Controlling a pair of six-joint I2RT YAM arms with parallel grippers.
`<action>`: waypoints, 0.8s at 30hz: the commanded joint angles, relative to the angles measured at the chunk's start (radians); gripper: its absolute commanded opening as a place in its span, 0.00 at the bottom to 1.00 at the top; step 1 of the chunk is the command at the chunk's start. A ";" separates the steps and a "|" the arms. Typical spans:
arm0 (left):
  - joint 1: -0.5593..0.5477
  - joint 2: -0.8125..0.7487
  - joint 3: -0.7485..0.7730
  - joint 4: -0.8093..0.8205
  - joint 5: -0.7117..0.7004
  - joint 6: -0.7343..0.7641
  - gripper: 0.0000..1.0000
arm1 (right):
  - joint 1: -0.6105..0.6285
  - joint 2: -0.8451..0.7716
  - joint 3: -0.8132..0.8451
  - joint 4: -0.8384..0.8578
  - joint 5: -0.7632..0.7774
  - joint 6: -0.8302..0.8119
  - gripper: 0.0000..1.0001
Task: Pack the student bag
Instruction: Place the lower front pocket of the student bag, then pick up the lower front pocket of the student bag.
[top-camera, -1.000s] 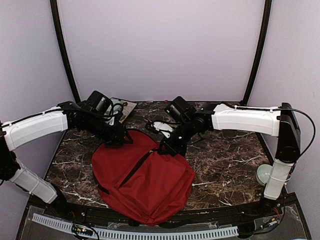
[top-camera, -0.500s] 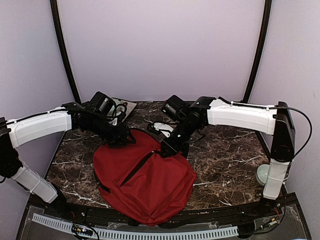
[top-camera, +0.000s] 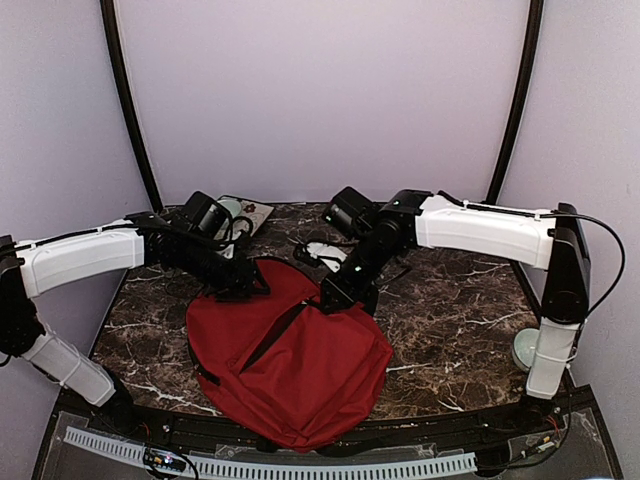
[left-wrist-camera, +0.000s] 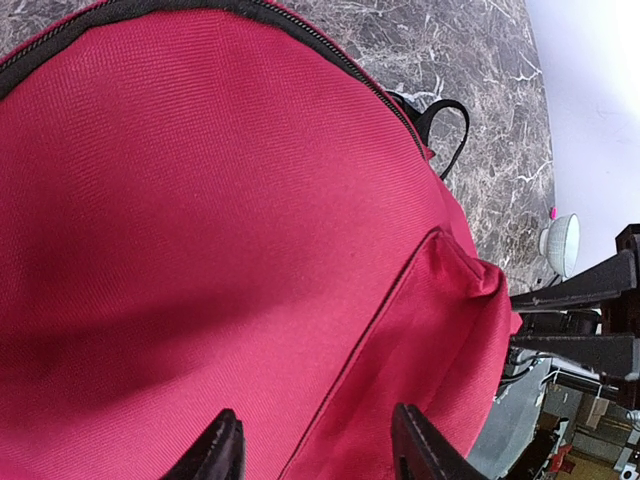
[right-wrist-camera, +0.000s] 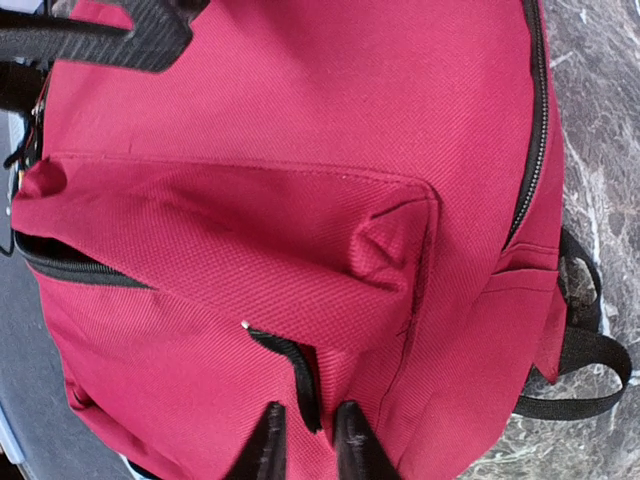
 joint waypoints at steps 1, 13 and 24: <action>0.003 -0.039 -0.010 0.010 0.002 -0.005 0.53 | 0.018 -0.013 0.053 -0.016 0.033 0.022 0.26; 0.003 -0.030 -0.007 0.002 0.011 0.012 0.53 | 0.022 -0.272 -0.229 0.278 0.027 -0.001 0.37; 0.003 -0.035 0.002 -0.028 0.014 0.026 0.53 | 0.065 -0.154 -0.204 0.311 0.043 -0.007 0.35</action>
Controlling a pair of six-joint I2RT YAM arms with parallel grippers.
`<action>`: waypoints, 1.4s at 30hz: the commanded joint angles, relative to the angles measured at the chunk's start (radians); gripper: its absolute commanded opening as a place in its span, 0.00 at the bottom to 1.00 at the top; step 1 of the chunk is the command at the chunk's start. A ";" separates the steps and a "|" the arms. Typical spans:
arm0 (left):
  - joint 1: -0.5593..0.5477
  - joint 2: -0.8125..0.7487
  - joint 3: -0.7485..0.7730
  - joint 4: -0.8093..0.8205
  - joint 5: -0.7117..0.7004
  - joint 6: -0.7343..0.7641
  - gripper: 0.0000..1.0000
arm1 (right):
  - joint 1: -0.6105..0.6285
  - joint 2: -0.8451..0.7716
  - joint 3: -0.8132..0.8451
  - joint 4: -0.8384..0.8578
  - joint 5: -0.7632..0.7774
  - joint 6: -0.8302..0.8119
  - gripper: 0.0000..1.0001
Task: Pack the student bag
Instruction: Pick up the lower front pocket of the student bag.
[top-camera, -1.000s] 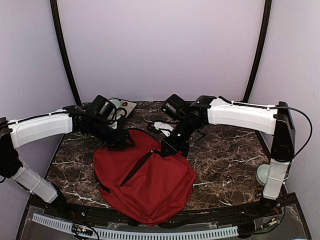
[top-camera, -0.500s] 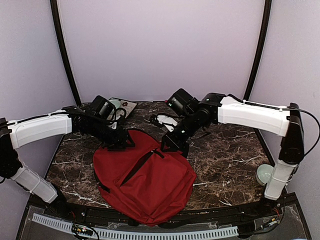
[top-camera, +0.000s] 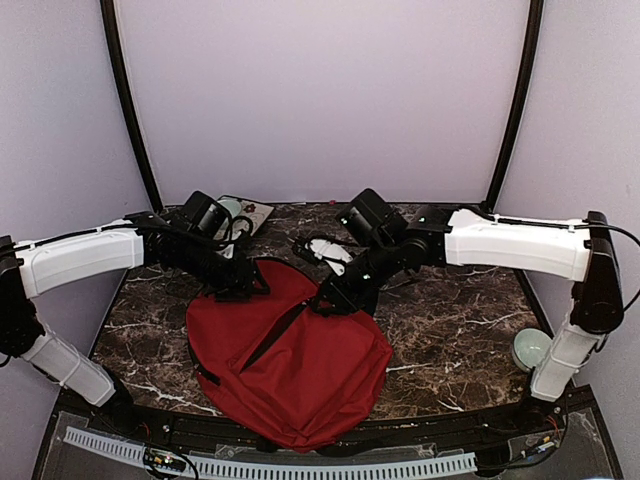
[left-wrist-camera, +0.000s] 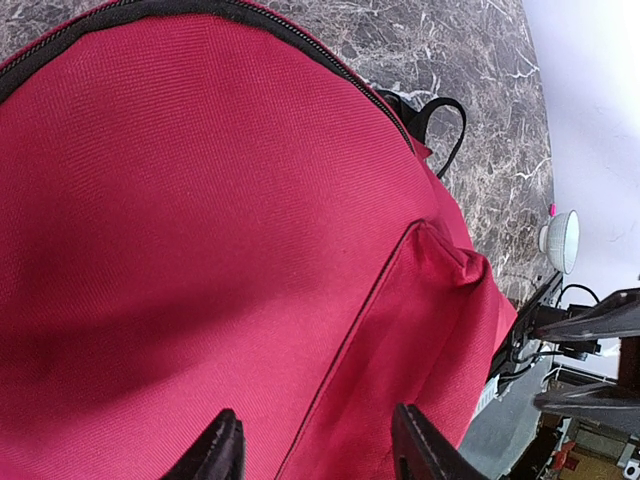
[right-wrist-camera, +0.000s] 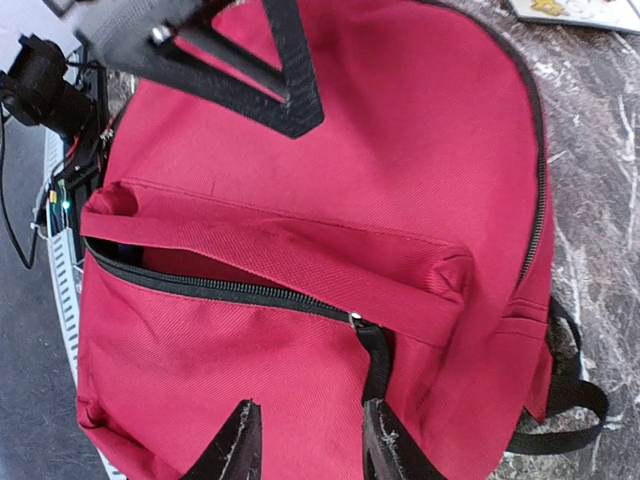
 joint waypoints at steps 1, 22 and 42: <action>0.003 -0.033 0.001 -0.030 0.011 0.017 0.53 | 0.017 0.046 0.006 0.047 0.029 0.004 0.35; 0.004 -0.089 -0.017 -0.082 -0.002 0.041 0.52 | 0.020 0.111 -0.024 0.083 0.112 0.070 0.34; 0.004 -0.170 -0.077 -0.089 -0.021 0.019 0.53 | 0.047 0.130 -0.024 0.118 0.074 0.115 0.03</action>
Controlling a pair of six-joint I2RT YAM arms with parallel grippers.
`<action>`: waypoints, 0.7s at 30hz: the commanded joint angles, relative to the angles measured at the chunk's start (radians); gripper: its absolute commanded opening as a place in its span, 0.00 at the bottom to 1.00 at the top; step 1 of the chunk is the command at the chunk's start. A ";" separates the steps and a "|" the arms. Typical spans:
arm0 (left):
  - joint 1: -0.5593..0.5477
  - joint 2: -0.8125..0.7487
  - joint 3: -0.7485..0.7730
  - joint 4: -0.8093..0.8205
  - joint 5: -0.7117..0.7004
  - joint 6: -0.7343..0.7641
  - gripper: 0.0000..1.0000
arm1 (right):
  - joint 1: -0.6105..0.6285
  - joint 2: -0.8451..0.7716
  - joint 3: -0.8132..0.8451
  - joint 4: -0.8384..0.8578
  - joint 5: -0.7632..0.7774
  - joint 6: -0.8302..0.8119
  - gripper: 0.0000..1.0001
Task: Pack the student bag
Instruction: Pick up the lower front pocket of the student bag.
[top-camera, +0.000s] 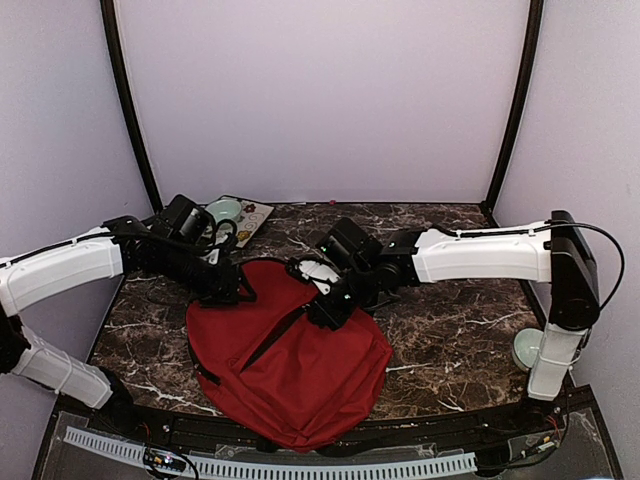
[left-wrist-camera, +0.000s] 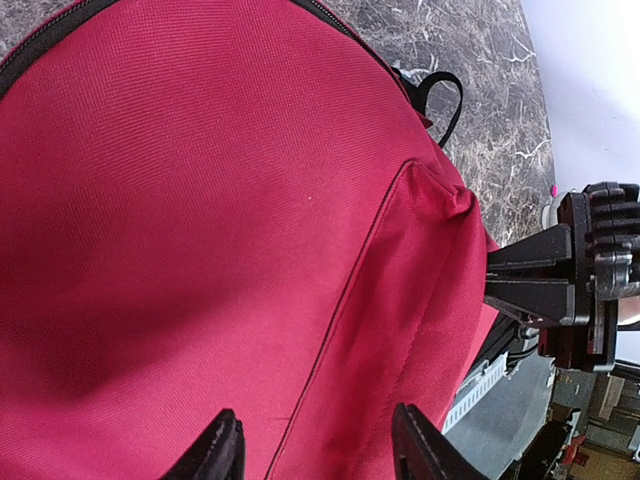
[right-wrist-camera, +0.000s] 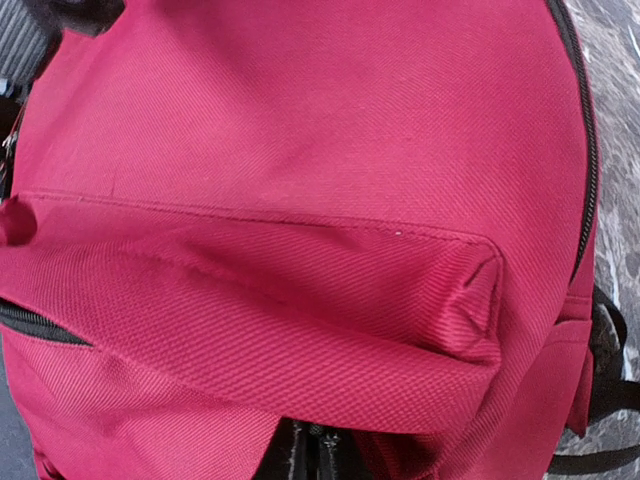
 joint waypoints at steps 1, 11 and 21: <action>0.004 -0.041 -0.020 -0.012 -0.015 -0.008 0.53 | 0.011 -0.021 0.012 0.004 -0.020 0.011 0.01; 0.004 -0.064 -0.049 -0.003 -0.001 -0.022 0.53 | 0.050 -0.006 0.129 -0.111 -0.134 0.019 0.00; 0.003 -0.080 -0.068 0.010 0.018 -0.045 0.53 | 0.136 0.169 0.377 -0.308 -0.155 -0.044 0.00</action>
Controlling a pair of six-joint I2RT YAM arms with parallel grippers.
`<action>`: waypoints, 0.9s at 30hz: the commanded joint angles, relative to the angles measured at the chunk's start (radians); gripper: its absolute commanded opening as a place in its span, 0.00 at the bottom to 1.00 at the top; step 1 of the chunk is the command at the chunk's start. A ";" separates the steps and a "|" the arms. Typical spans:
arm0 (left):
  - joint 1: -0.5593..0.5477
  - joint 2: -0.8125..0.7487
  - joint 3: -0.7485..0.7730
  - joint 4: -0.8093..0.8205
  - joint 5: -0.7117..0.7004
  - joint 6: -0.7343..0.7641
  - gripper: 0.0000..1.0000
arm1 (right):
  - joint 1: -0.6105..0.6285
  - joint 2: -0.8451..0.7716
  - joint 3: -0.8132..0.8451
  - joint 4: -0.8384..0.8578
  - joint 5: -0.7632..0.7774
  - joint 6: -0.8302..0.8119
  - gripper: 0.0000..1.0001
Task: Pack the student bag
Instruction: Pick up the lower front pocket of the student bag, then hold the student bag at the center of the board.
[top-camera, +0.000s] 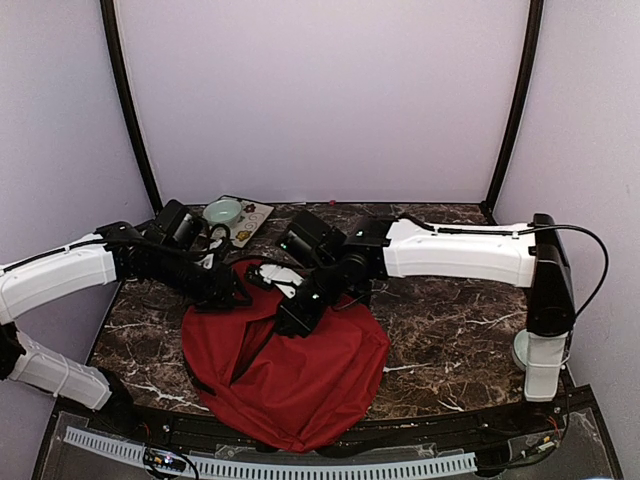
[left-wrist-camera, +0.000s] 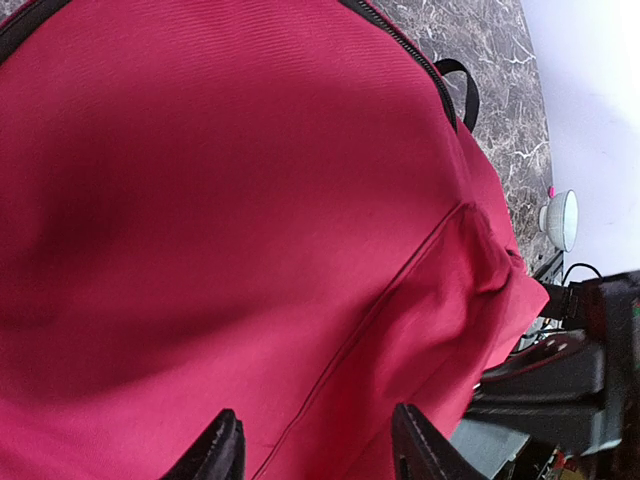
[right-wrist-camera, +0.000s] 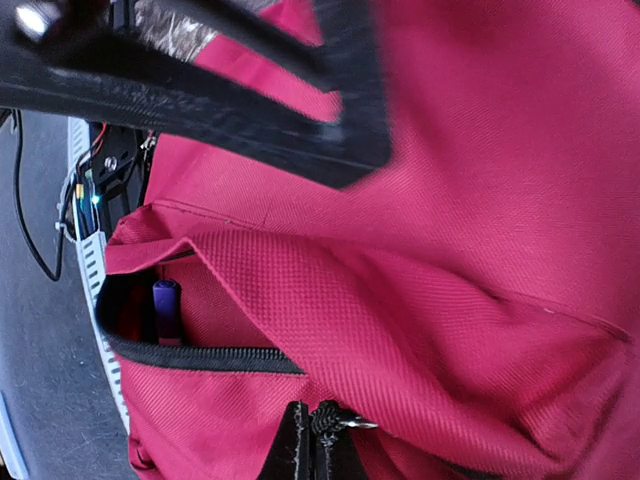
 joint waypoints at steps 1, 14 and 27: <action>0.003 -0.024 -0.020 0.015 0.022 -0.017 0.53 | 0.035 0.052 0.072 -0.095 -0.035 -0.034 0.00; 0.003 -0.019 -0.027 0.025 0.059 0.013 0.53 | -0.053 -0.038 -0.094 -0.038 0.178 -0.111 0.00; -0.007 -0.068 -0.106 0.084 0.087 -0.050 0.53 | -0.186 0.094 0.151 -0.006 0.152 -0.225 0.00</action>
